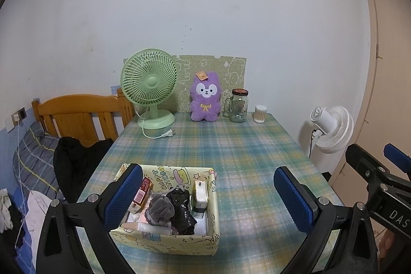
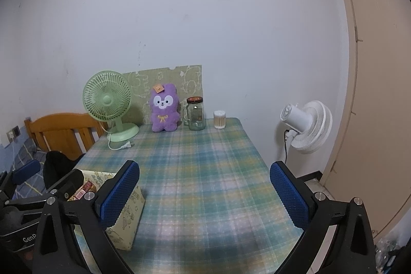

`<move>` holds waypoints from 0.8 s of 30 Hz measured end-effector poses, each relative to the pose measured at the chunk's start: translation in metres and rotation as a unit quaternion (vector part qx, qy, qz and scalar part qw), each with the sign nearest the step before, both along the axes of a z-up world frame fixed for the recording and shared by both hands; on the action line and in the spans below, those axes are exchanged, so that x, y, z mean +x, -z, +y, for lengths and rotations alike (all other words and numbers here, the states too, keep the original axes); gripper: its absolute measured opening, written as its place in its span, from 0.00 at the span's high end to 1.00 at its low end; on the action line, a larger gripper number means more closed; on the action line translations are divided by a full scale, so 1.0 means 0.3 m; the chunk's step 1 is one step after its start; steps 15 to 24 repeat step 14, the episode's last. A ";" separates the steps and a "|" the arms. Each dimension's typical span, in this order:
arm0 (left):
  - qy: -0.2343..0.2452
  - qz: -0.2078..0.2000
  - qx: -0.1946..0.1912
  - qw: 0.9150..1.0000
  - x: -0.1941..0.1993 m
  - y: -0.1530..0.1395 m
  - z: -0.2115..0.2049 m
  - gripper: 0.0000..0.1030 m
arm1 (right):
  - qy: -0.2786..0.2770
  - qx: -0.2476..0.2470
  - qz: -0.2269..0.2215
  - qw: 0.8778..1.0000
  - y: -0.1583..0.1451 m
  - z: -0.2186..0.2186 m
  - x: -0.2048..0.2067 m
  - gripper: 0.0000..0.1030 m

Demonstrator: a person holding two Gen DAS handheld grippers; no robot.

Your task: Organize soft objects

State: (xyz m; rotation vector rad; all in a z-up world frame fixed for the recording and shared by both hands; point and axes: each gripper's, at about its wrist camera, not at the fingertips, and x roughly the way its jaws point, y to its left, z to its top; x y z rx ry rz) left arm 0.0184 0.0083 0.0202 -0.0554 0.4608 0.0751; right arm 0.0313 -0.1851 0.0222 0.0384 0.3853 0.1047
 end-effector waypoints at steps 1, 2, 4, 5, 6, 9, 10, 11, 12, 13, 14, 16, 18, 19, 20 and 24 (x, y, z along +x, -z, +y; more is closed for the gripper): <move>0.000 0.000 0.000 1.000 -0.001 0.000 0.000 0.00 | 0.000 -0.001 0.000 1.000 0.000 0.001 0.000 0.00; 0.000 0.000 0.000 1.000 0.000 0.000 0.000 0.00 | -0.001 -0.001 0.001 1.000 0.000 0.001 0.000 0.00; 0.001 0.000 0.000 1.000 -0.002 0.001 -0.001 0.00 | -0.003 -0.001 0.002 1.000 0.000 0.002 0.000 0.00; 0.001 0.001 0.001 1.000 0.000 -0.001 0.001 0.00 | -0.002 -0.002 0.001 1.000 0.000 0.003 -0.001 0.00; 0.001 0.001 0.001 1.000 -0.001 -0.001 0.001 0.00 | -0.001 -0.002 0.001 1.000 0.000 0.002 0.000 0.00; 0.001 0.000 0.000 1.000 -0.001 -0.002 0.001 0.00 | -0.001 -0.001 0.002 1.000 0.001 0.002 0.000 0.00; 0.001 0.001 0.001 1.000 -0.001 0.000 -0.001 0.00 | -0.001 0.000 0.003 1.000 0.001 0.003 0.001 0.00; 0.001 0.000 0.000 1.000 -0.001 -0.001 0.001 0.00 | -0.001 -0.001 0.004 1.000 0.001 0.003 0.000 0.00; 0.002 -0.001 0.000 1.000 -0.001 -0.002 0.000 0.00 | -0.001 0.000 0.004 1.000 0.002 0.002 -0.001 0.00; 0.002 -0.002 -0.001 1.000 -0.003 -0.001 0.000 0.00 | 0.000 0.000 0.005 1.000 0.005 0.001 -0.001 0.00; 0.002 -0.003 -0.001 1.000 -0.004 -0.001 -0.001 0.00 | 0.001 0.002 0.005 1.000 0.006 -0.001 -0.002 0.00; 0.002 -0.003 -0.001 1.000 -0.004 -0.001 -0.001 0.00 | 0.001 0.002 0.005 1.000 0.006 -0.001 -0.002 0.00; 0.002 -0.003 -0.001 1.000 -0.004 -0.001 -0.001 0.00 | 0.001 0.002 0.005 1.000 0.006 -0.001 -0.002 0.00; 0.002 -0.003 -0.001 1.000 -0.004 -0.001 -0.001 0.00 | 0.001 0.002 0.005 1.000 0.006 -0.001 -0.002 0.00; 0.002 -0.003 -0.001 1.000 -0.004 -0.001 -0.001 0.00 | 0.001 0.002 0.005 1.000 0.006 -0.001 -0.002 0.00; 0.002 -0.003 -0.001 1.000 -0.004 -0.001 -0.001 0.00 | 0.001 0.002 0.005 1.000 0.006 -0.001 -0.002 0.00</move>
